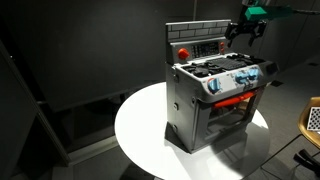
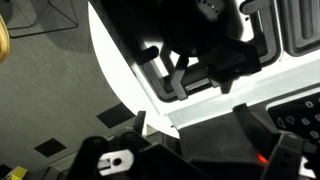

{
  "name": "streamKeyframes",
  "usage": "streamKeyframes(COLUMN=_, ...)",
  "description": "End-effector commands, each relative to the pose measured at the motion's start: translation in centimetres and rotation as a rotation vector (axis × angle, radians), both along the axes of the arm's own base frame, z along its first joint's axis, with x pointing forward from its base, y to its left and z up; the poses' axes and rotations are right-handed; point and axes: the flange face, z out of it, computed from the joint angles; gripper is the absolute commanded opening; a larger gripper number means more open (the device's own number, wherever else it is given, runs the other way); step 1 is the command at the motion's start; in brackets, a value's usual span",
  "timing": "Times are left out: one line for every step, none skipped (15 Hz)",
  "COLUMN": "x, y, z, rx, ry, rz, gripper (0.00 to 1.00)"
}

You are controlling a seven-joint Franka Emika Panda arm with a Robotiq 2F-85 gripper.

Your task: Press the top orange button and then press the bottom orange button and press the top orange button of the microwave controlling panel of the stove one more time

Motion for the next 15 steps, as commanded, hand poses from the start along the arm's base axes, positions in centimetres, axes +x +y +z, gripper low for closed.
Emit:
streamKeyframes(x=-0.1, y=0.2, z=0.4, rx=0.013, ry=0.020, rz=0.010, gripper=1.00)
streamKeyframes(x=0.0, y=0.3, z=0.3, rx=0.011, ry=0.016, rz=0.013, gripper=1.00)
streamKeyframes(x=0.1, y=0.4, z=0.3, rx=0.010, ry=0.013, rz=0.015, gripper=1.00)
streamKeyframes(x=0.2, y=0.5, z=0.2, rx=0.010, ry=0.012, rz=0.018, gripper=1.00)
streamKeyframes(x=0.3, y=0.6, z=0.2, rx=0.008, ry=0.012, rz=0.018, gripper=1.00)
streamKeyframes(x=0.4, y=0.6, z=0.0, rx=0.005, ry=0.009, rz=0.019, gripper=1.00)
streamKeyframes(x=0.5, y=0.7, z=-0.1, rx=0.003, ry=0.007, rz=0.021, gripper=1.00)
streamKeyframes(x=0.6, y=0.7, z=-0.2, rx=0.000, ry=0.006, rz=0.020, gripper=1.00)
streamKeyframes(x=0.7, y=0.7, z=-0.3, rx=-0.002, ry=0.006, rz=0.018, gripper=1.00)
streamKeyframes(x=0.8, y=0.7, z=-0.5, rx=-0.005, ry=0.004, rz=0.016, gripper=1.00)
streamKeyframes(x=0.8, y=0.6, z=-0.7, rx=-0.006, ry=0.005, rz=0.015, gripper=1.00)
streamKeyframes(x=1.0, y=0.5, z=-0.8, rx=-0.008, ry=0.003, rz=0.012, gripper=1.00)
streamKeyframes(x=1.1, y=0.5, z=-0.9, rx=-0.009, ry=0.002, rz=0.012, gripper=1.00)
streamKeyframes(x=1.2, y=0.4, z=-1.1, rx=-0.008, ry=0.000, rz=0.013, gripper=1.00)
streamKeyframes(x=1.3, y=0.4, z=-1.2, rx=-0.007, ry=-0.003, rz=0.013, gripper=1.00)
